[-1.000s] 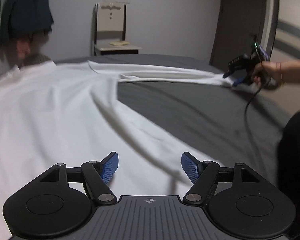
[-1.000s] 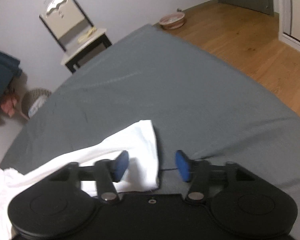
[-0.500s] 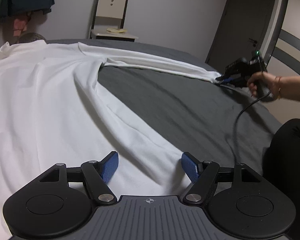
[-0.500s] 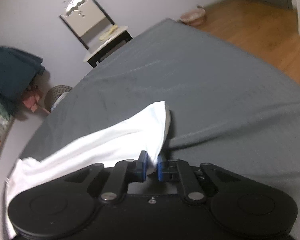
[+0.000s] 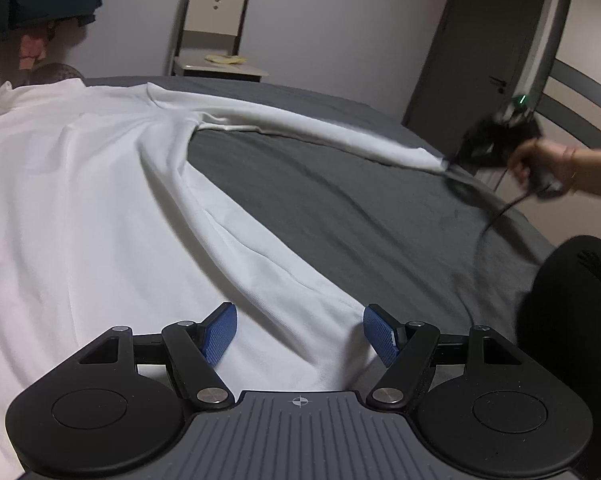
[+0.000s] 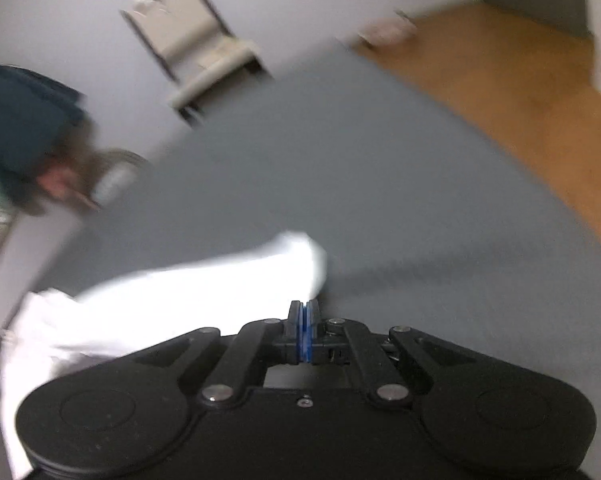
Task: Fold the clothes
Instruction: 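Grasp a sleeve cuff with the right gripper and lay it across the shirt body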
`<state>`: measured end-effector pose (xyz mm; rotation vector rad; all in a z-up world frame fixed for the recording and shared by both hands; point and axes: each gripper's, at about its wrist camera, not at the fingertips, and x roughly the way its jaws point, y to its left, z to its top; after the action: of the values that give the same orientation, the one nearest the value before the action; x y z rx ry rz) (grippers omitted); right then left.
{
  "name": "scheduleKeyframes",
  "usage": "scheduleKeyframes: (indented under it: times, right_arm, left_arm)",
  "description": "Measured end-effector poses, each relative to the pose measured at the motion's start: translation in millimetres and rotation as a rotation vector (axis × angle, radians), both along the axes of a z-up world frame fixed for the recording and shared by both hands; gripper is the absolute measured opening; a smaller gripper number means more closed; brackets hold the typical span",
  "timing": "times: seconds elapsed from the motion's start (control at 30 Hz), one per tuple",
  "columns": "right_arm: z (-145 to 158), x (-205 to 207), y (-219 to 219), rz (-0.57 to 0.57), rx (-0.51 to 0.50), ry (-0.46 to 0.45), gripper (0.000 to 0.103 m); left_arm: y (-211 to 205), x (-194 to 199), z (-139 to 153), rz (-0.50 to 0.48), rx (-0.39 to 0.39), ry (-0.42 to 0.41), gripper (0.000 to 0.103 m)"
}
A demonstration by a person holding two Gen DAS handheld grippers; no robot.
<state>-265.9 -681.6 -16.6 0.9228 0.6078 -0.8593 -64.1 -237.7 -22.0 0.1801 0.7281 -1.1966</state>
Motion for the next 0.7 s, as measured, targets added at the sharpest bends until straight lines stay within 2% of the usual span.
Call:
scheduleKeyframes:
  times: [0.07,0.13,0.23,0.33,0.4,0.43,0.53,0.63,0.67,0.7]
  right_arm:
    - [-11,-11,4,-0.052,0.003,-0.025,0.001]
    - [-9,-19,5,-0.093,-0.040,-0.017,0.001]
    - [-7,-30,-4,-0.090,-0.025,-0.018,0.003]
    - [7,-26,-10,-0.030,-0.093,-0.055,0.017]
    - [13,-18,-15,-0.015,-0.117,-0.091,0.036]
    - [14,-10,-22,-0.012,-0.115,-0.103,0.037]
    - [2,14,-44,-0.019,-0.059,-0.083,0.037]
    - [-20,43,-56,-0.026,0.003,0.011,0.033]
    - [-22,48,-55,-0.020,-0.013,0.019,0.017]
    - [-20,51,-53,0.001,-0.018,-0.001,0.006]
  left_arm:
    - [0,-2,2,-0.014,0.005,-0.007,0.071]
    - [-1,-2,3,-0.021,0.010,-0.015,0.071]
    - [-4,0,3,-0.019,0.016,-0.019,0.071]
    - [-6,4,1,-0.019,0.009,-0.016,0.071]
    - [-7,5,0,-0.020,0.007,-0.015,0.071]
    - [-6,5,-1,-0.023,0.005,-0.018,0.071]
    - [-7,3,-2,-0.030,0.008,-0.032,0.071]
    - [-7,2,-3,-0.029,0.011,-0.041,0.071]
    - [-7,2,-3,-0.028,0.011,-0.043,0.071]
    - [-7,1,-3,-0.029,0.011,-0.044,0.071]
